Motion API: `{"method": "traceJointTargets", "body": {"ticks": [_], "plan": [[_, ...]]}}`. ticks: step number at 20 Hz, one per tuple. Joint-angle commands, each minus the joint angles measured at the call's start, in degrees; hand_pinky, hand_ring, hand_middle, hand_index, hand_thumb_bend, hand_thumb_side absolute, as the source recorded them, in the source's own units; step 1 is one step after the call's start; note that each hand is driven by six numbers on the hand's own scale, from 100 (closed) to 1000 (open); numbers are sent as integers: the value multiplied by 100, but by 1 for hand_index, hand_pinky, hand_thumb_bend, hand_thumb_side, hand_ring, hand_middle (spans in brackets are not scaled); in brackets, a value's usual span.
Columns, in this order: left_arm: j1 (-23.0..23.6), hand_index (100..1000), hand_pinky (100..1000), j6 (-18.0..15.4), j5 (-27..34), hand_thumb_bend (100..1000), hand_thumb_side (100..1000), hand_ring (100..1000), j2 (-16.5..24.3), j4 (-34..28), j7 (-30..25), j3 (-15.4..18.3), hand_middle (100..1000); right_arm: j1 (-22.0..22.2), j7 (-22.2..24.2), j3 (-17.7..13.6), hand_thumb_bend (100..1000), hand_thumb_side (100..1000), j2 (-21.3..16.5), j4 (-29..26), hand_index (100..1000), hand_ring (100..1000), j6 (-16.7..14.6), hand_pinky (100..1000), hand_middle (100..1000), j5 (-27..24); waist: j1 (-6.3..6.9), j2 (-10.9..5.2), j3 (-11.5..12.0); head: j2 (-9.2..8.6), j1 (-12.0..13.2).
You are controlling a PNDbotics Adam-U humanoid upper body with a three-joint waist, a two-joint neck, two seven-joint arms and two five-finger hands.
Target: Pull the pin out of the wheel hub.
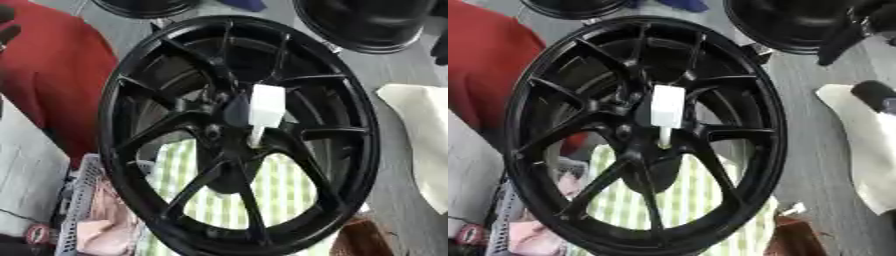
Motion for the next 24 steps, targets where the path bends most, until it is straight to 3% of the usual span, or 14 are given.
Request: {"method": "traceJointTargets", "body": {"ticks": [1,11,16,24], "plan": [[-77,772,848,3,3,150,529,777,174,-64,-37,-5,593,-206,478,101,100,369,-182,-60,797,788,-211,813,755,-151,11,-158,12,-34,-37],[-94,772,849,22,18,149,530,777,158,-57,-74,-40,593,-745,501,627,117,354,34,-60,796,787,-267,806,750,73,-5,-174,56,-25,-87],[-97,772,849,30,23,150,529,777,151,-51,-86,-52,593,-1061,21,909,139,358,203,-60,790,778,160,798,742,218,-18,-196,75,-19,-106],[-91,771,849,38,34,151,530,777,139,-37,-84,-58,594,-1671,-313,1566,165,352,641,-60,785,769,891,790,734,473,-54,-245,132,10,-137]]}}
